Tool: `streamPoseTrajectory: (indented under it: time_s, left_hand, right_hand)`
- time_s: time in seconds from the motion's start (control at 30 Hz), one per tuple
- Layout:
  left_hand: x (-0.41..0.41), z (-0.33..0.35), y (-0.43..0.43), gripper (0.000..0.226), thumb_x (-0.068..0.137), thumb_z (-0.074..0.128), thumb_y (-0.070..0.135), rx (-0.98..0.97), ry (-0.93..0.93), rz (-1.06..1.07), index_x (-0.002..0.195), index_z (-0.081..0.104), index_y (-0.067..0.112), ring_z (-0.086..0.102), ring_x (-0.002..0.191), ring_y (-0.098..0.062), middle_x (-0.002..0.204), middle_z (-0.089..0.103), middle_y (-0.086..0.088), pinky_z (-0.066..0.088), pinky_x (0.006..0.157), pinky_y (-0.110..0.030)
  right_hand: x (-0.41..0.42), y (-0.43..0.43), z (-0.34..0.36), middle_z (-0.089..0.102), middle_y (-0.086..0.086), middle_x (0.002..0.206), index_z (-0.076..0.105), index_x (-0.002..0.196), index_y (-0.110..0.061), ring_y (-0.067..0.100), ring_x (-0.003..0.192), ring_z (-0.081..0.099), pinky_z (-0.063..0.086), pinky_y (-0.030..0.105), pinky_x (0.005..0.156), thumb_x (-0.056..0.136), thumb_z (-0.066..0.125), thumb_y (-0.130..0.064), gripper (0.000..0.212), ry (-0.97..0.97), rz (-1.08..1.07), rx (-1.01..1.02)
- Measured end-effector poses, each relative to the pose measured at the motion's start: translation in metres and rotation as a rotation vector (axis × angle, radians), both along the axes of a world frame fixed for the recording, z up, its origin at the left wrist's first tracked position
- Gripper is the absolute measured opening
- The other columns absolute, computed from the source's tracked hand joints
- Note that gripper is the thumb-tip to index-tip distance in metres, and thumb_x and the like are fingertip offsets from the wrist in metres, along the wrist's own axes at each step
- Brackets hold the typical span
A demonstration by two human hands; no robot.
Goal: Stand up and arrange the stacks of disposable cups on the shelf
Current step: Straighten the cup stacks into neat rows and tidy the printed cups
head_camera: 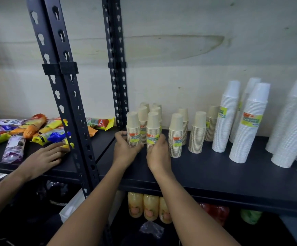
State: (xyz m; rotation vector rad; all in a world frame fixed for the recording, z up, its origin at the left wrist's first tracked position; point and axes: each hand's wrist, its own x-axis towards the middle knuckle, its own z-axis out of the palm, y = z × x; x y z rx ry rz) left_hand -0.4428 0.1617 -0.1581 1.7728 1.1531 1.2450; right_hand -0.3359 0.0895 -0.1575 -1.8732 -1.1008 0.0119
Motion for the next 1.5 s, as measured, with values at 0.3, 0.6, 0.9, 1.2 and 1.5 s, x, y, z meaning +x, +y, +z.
streamPoseTrajectory:
  time_s: [0.3,0.6,0.9,1.2,1.5]
  left_hand:
    - [0.002,-0.006,0.015,0.068,0.077,0.088,0.018,0.035,0.034,-0.059,0.134,0.052,0.026,0.063,0.099,-0.004,0.119,0.06,0.002,0.057,0.092,-0.033]
    - [0.007,-0.008,0.014,0.066,0.083,0.083,0.01,0.012,0.001,-0.079,0.141,0.053,0.02,0.062,0.104,-0.004,0.123,0.063,0.005,0.046,0.083,-0.016]
    - [0.008,-0.01,0.015,0.059,0.083,0.084,0.015,0.036,0.036,-0.072,0.136,0.057,0.018,0.064,0.11,-0.008,0.126,0.064,0.002,0.049,0.086,-0.02]
    - [0.008,-0.009,0.015,0.057,0.082,0.085,0.021,0.017,0.076,-0.044,0.132,0.058,0.019,0.065,0.101,-0.009,0.12,0.067,0.001,0.055,0.089,-0.029]
    - [0.004,-0.006,0.008,0.087,0.079,0.087,0.03,0.032,0.081,-0.003,0.152,0.04,0.022,0.054,0.116,-0.009,0.129,0.049,0.005,0.047,0.099,-0.029]
  right_hand:
    - [0.005,0.004,-0.002,0.058,0.015,0.129,0.034,0.144,-0.008,0.032,0.114,0.061,0.052,0.041,0.088,0.095,0.066,-0.015,0.059,0.035,-0.015,0.001]
    - [0.004,0.004,-0.004,0.057,0.014,0.128,0.039,0.142,-0.009,0.031,0.115,0.059,0.052,0.041,0.091,0.096,0.063,-0.014,0.052,0.048,-0.01,0.053]
    - [0.004,0.005,-0.004,0.059,0.014,0.124,0.043,0.138,-0.007,0.031,0.113,0.06,0.051,0.04,0.088,0.096,0.062,-0.014,0.047,0.065,-0.021,0.004]
    - [0.003,0.003,0.0,0.06,0.014,0.124,0.043,0.142,-0.005,0.031,0.114,0.06,0.05,0.039,0.089,0.1,0.057,-0.018,0.047,0.061,-0.016,-0.051]
    - [0.006,-0.007,0.004,0.062,0.014,0.124,0.048,0.13,-0.006,0.033,0.113,0.062,0.042,0.029,0.077,0.099,0.057,-0.032,0.041,0.148,0.03,-0.022]
